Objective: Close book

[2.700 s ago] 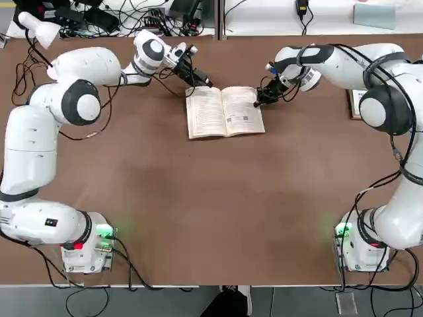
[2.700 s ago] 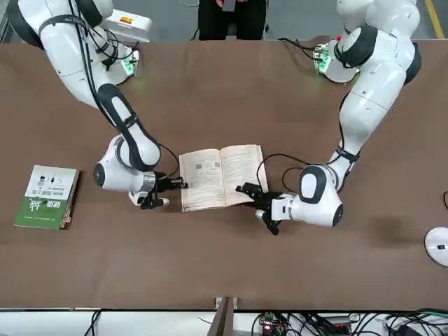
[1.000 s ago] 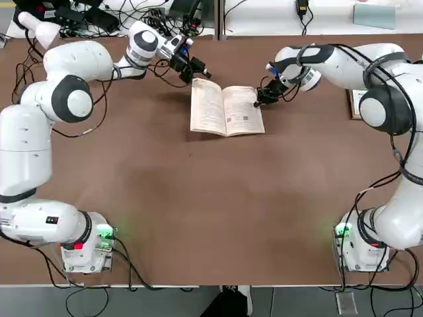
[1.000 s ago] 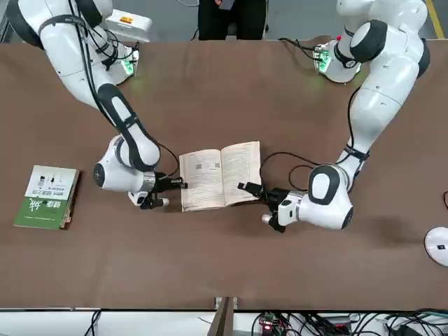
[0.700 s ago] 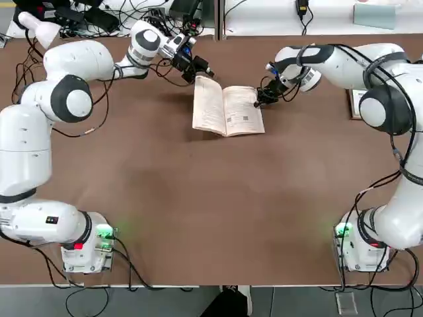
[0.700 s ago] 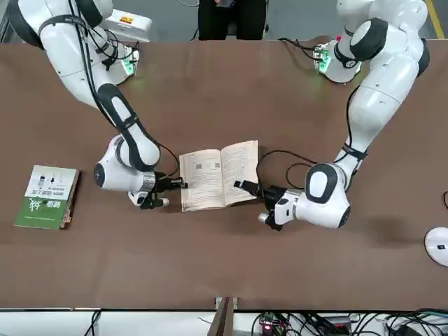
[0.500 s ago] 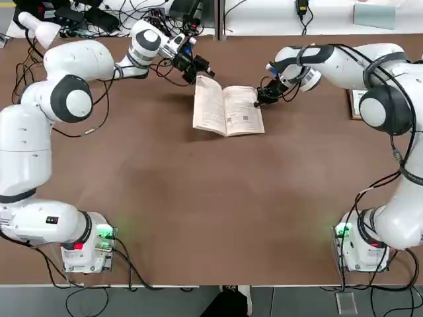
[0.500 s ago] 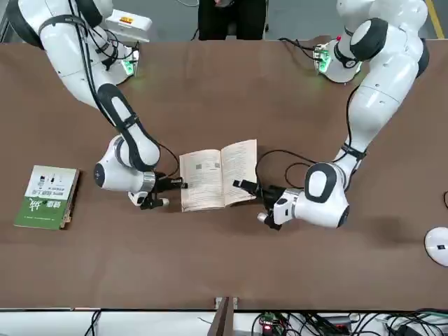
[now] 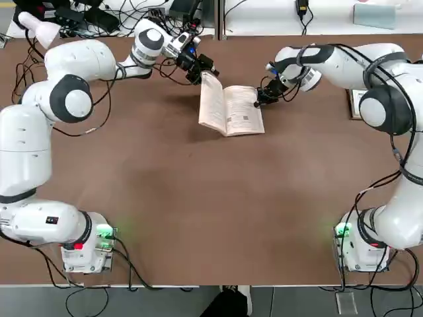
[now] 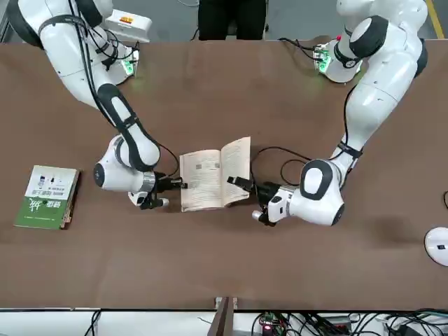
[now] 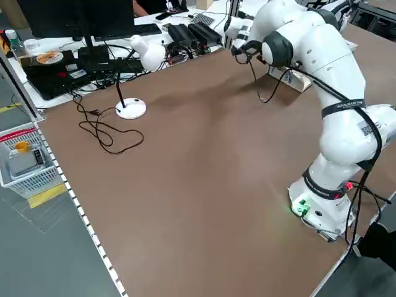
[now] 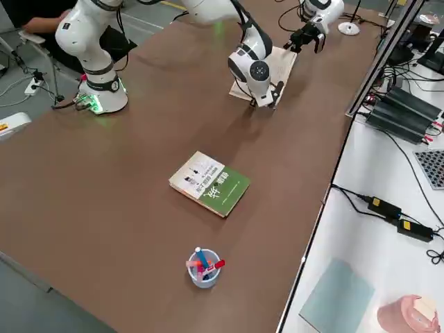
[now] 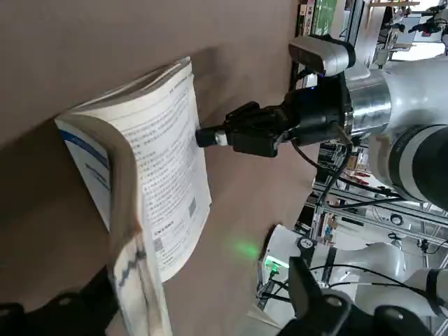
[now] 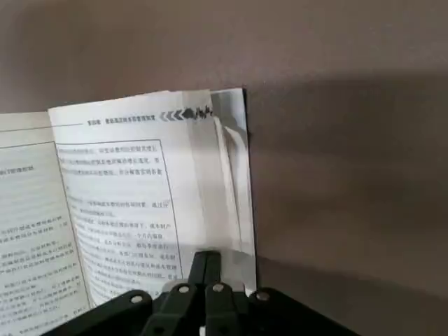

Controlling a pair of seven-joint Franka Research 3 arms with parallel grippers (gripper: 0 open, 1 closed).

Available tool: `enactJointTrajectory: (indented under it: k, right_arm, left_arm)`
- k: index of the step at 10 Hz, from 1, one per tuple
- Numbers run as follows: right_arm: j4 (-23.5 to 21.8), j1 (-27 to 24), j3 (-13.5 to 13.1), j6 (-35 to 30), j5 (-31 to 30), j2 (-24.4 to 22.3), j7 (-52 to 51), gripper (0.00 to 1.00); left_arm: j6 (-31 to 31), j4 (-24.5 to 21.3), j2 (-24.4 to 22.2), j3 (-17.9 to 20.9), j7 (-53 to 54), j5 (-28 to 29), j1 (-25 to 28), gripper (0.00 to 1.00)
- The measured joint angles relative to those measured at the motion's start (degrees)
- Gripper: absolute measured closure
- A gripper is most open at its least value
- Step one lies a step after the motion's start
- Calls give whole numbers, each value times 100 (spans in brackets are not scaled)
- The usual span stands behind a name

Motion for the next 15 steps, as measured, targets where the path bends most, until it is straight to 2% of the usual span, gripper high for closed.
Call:
enactJointTrajectory:
  k: [7,15]
  right_arm:
    - [1,0,-6,0,0,0,-5,99]
    - [1,0,-15,0,0,0,-9,99]
  left_arm:
    - [341,-2,-3,-194,-397,0,-70,0]
    - [767,-9,-3,-198,-829,0,-398,0]
